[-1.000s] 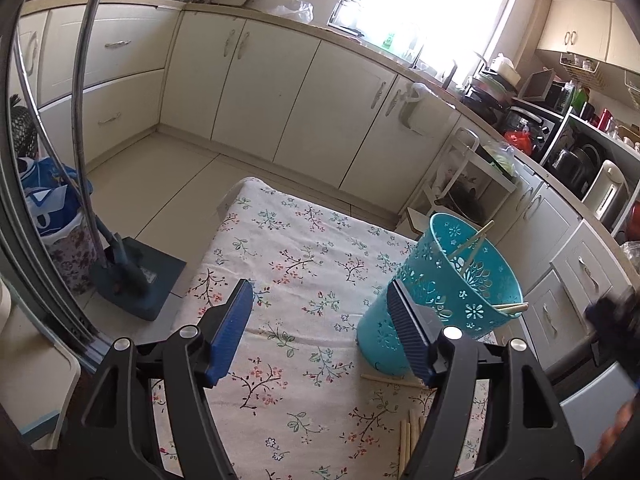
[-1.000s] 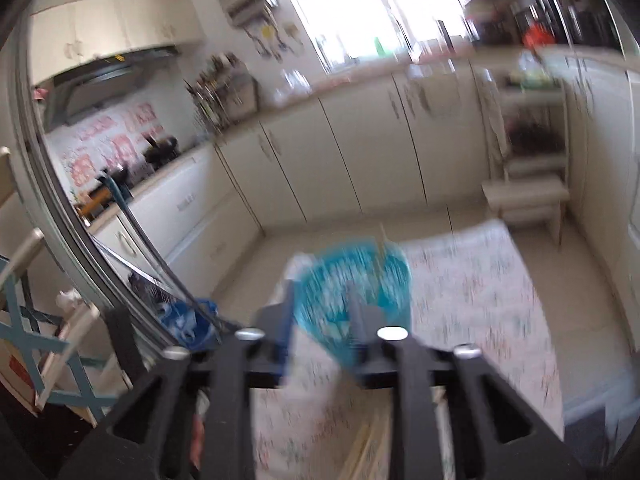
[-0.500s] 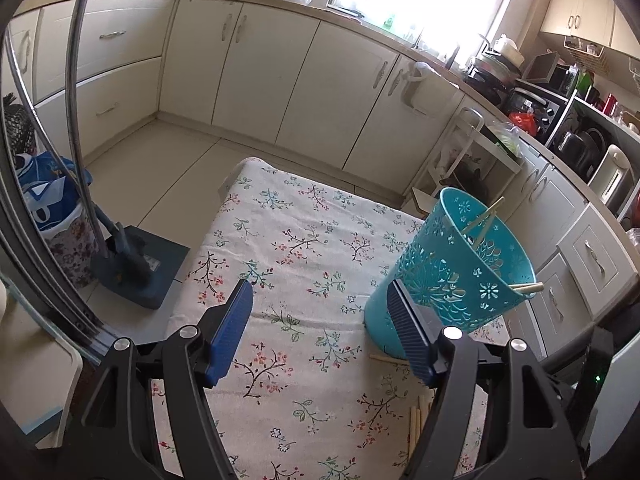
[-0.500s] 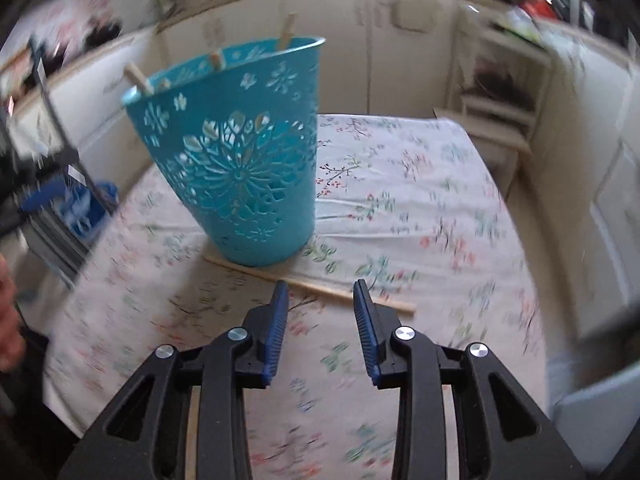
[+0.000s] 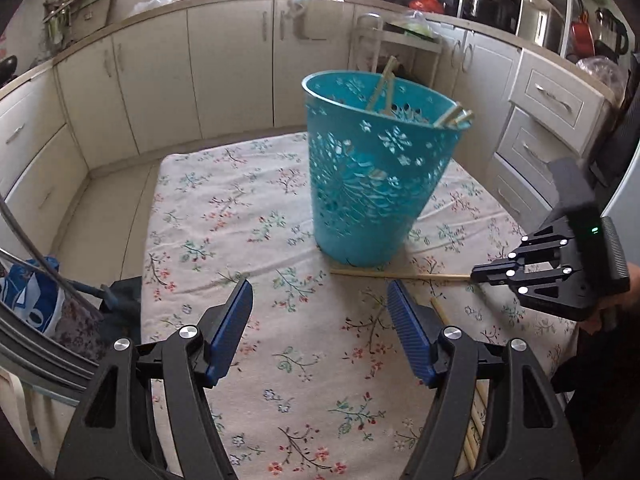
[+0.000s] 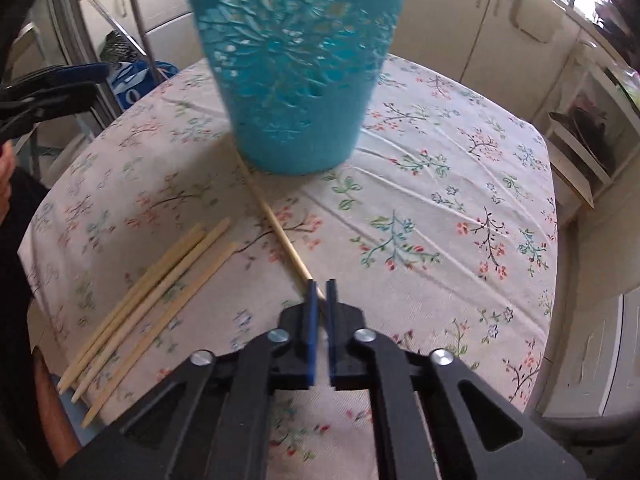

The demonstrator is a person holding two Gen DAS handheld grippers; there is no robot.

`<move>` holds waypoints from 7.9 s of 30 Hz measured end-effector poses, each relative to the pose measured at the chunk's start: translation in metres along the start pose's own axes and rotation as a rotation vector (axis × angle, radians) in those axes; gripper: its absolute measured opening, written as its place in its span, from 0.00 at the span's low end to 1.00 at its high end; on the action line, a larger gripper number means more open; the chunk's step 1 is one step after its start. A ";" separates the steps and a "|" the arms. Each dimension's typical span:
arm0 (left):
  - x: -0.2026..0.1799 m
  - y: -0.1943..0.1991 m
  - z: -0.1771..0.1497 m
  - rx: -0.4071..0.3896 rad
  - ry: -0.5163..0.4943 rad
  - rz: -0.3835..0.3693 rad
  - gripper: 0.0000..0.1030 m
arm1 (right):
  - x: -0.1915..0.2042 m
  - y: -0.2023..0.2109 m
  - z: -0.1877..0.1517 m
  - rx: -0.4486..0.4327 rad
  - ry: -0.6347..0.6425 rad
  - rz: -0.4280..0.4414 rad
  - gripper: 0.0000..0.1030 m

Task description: Organize utensils

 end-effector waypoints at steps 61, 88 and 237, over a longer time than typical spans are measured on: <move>-0.208 -0.131 -0.003 0.408 -0.942 -0.254 0.54 | -0.123 0.089 -0.052 -0.281 -0.831 0.171 0.01; -0.193 -0.115 0.001 0.412 -1.001 -0.135 0.00 | -0.133 0.086 -0.059 -0.272 -0.876 0.146 0.01; -0.027 0.019 0.246 -0.377 0.007 -0.168 0.04 | -0.110 0.065 -0.057 -0.213 -0.784 0.099 0.59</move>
Point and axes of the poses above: each gripper's, at about its wrist camera, not at the fingertips, and y roughly against the way its jaws point, x to its left, z to its top, the point moved 6 cm from there along -y, roughly the way its jaws point, and after that the axes turned 6 degrees about -x, right-handed, at the moved point
